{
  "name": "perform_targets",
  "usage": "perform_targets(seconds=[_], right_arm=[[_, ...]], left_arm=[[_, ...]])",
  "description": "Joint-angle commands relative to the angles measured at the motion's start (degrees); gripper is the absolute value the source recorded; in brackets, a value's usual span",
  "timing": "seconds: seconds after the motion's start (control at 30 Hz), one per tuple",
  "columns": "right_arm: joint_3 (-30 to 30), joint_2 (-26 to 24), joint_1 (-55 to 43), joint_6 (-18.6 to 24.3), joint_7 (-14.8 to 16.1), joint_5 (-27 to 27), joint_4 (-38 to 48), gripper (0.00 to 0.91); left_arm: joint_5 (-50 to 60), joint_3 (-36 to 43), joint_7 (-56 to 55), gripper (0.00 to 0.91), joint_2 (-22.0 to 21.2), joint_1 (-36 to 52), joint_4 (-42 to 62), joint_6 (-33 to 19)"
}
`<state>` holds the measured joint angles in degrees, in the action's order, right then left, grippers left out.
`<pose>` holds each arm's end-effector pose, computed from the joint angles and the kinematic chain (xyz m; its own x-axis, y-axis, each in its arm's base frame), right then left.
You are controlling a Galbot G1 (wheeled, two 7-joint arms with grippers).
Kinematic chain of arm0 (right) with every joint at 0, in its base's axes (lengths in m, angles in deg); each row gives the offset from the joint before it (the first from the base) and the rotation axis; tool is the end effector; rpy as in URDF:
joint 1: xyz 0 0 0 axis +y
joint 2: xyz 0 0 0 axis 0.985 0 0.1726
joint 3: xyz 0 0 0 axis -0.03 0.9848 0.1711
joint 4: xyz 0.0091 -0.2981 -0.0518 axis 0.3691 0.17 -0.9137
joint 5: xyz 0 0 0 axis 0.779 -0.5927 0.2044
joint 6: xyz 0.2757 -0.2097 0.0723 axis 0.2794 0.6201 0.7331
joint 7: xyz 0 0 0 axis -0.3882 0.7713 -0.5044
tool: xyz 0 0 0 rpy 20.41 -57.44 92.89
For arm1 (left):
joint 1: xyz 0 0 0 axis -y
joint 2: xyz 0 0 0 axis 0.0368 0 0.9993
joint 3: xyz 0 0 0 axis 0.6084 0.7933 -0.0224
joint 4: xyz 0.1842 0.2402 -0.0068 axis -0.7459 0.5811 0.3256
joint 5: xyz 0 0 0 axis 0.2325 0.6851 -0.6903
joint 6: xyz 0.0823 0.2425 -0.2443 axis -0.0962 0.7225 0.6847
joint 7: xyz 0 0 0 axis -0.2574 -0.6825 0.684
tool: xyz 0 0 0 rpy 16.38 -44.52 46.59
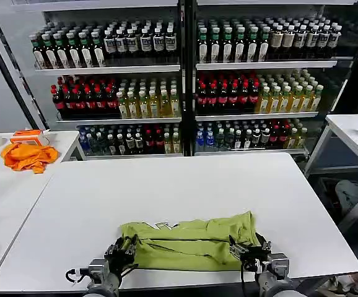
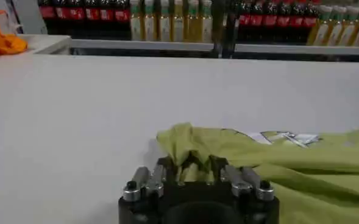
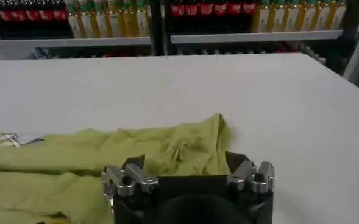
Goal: Fold and organize the clothes.
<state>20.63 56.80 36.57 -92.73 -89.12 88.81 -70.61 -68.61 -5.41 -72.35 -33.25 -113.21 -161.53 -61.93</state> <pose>0.2065 0.0023 -0.2216 -0.8607 -0.0793 0.5028 -0.0834 0.9964 0.0145 0.2125 -0.0134 -0.2787 -0.8456 0.0551 0.5310 0.0341 0.9982 -0.0492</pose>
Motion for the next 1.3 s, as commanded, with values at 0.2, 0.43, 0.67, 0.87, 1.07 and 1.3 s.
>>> perform_targets(seconds=[0.2,0.43,0.67,0.87,1.07,1.3], right_arm=[[-0.48,0.15,0.36,0.05,-0.34,0.05,-0.83,0.907],[-0.84,0.00,0.27,0.06,-0.52,0.43,-1.13,0.907],[-0.77,-0.08,-0.18,0.08,-0.55,0.68,-1.19,0.907],[-0.80,-0.16,-0.15,0.06,-0.55,0.74,-1.47,0.907],[-1.98,-0.73,0.69,0.06,-0.50,0.86,-1.91,0.907],[-3.96,-0.89,2.53,0.24,-0.39,0.71,-2.74,0.907]], left_arm=[[-5.25,-3.68,0.02,0.020,-0.33,-1.39,-1.24,-1.14],[-13.04,-13.88,0.24,0.020,4.36,-1.22,-3.46,-0.32],[-19.38,-28.80,0.73,0.020,11.93,-1.81,-3.63,0.92],[-35.01,-33.52,-0.18,0.020,13.22,-2.43,-7.68,4.26],[-53.82,-24.83,-1.60,0.020,5.47,-0.48,-14.47,5.86],[-55.26,-11.33,-2.22,0.020,-3.44,3.71,-14.54,5.51]])
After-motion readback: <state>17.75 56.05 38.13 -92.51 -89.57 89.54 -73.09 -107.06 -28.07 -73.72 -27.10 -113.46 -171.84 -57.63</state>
